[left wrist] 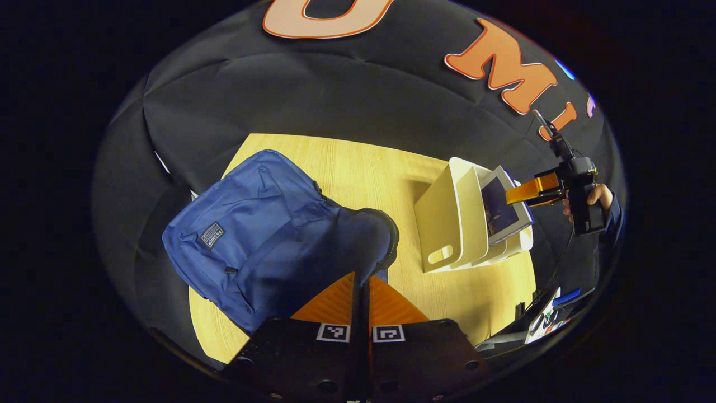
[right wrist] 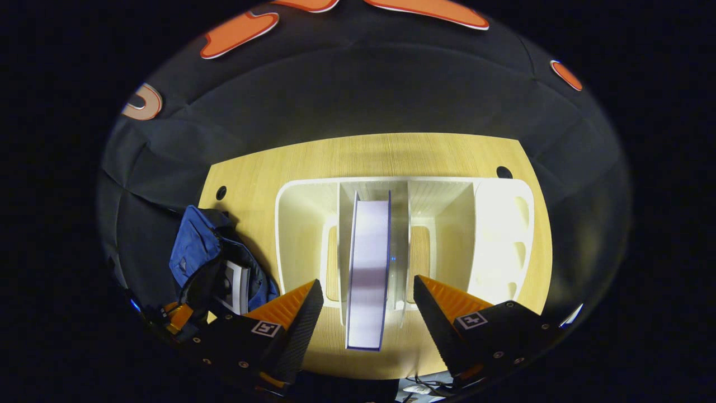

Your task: Open the schoolbag, grab two books from the bookshelf and put them into the schoolbag.

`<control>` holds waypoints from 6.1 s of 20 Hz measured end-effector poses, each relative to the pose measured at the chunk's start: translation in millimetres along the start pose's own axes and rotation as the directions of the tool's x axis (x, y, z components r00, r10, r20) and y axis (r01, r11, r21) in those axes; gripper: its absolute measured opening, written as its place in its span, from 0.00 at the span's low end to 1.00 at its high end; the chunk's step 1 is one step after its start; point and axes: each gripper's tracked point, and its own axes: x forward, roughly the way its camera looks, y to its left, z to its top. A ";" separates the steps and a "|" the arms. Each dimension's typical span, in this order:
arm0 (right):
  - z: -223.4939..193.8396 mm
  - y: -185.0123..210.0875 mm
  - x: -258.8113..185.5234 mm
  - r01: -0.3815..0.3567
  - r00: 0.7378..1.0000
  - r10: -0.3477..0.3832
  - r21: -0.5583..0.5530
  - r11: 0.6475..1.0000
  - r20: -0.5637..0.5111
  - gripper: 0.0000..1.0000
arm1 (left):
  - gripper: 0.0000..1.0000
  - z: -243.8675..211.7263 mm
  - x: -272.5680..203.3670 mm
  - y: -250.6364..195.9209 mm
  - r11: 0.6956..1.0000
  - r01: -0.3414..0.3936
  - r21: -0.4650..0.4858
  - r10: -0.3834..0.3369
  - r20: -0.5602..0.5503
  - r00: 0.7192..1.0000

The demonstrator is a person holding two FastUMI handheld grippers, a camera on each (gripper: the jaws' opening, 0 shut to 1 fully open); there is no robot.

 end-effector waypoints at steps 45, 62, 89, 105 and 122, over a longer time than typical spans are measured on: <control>-114.3 167.6 -135.4 -0.590 0.803 0.569 0.094 0.802 0.179 0.28 | 0.01 60.1 -44.2 25.7 0.998 0.000 0.067 -0.004 0.049 0.999; -171.6 296.1 11.5 -0.699 0.714 0.651 0.311 0.644 0.257 0.28 | 0.01 66.6 -40.6 9.3 0.990 0.019 0.139 -0.019 -0.005 1.000; -147.4 338.1 99.6 -0.653 0.757 0.561 0.425 0.627 0.336 0.49 | 0.01 39.0 -25.6 -21.8 0.939 0.021 0.342 0.014 -0.101 0.995; -193.1 325.8 117.6 -0.592 0.797 0.580 0.405 0.696 0.169 0.60 | 0.01 37.5 -20.3 -25.5 0.957 0.029 0.289 -0.005 -0.085 0.996; -80.1 87.2 -51.1 -0.283 0.791 0.179 0.089 0.955 0.585 0.80 | 0.33 -3.8 15.0 -64.0 0.989 -0.023 0.148 0.023 0.001 1.000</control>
